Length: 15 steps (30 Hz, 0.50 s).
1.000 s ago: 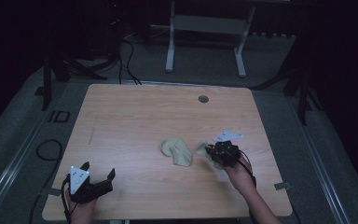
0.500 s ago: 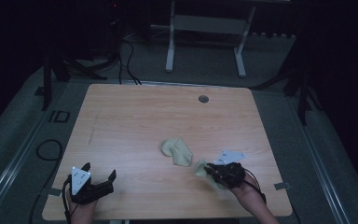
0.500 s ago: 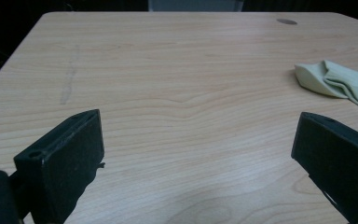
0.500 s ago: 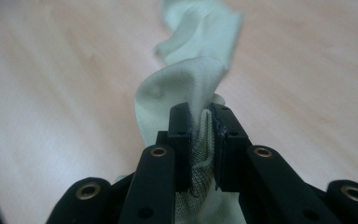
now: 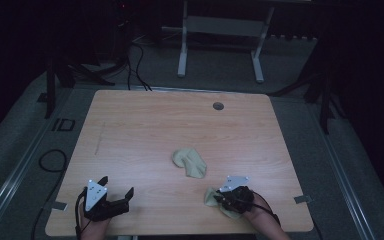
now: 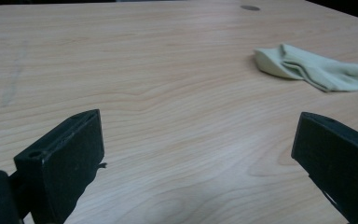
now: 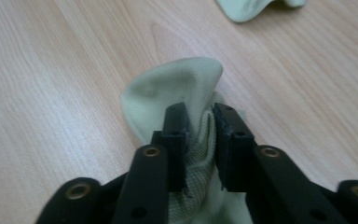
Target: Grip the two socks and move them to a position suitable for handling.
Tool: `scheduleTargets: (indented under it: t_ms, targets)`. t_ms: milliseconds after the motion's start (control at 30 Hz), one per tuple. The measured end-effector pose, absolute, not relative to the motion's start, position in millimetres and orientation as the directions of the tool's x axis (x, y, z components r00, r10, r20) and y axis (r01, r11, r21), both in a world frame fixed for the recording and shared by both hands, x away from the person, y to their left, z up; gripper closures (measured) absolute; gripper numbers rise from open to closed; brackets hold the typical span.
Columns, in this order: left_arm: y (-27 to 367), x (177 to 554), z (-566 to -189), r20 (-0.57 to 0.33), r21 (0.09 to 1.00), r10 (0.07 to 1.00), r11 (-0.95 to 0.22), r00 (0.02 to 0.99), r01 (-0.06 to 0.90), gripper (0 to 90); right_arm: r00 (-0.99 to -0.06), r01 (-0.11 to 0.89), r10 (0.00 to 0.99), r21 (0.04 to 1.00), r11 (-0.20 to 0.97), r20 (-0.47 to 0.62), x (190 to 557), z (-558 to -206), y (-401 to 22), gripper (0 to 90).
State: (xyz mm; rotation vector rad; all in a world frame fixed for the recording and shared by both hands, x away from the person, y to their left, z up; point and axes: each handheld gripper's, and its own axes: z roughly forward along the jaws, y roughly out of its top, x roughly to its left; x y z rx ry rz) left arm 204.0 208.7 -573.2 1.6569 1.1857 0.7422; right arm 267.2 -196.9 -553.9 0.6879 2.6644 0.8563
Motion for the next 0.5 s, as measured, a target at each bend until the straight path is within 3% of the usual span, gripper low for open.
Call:
scheduleTargets:
  t_ms: [300,500]
  targets:
    - [186.2,201.1,-570.9,-0.059,0.916,0.879,-0.141,0.474,0.376,3.8,-0.86,0.364,0.505,0.605,0.708,-0.074,261.7,-556.2,-193.6,46.6]
    - [160.7,200.3,-564.5,-0.076,0.888,0.833,-0.194,0.548,0.417,3.8,-0.857,0.373,0.511,0.613,0.697,-0.06,258.2,-558.3,-192.5,36.8]
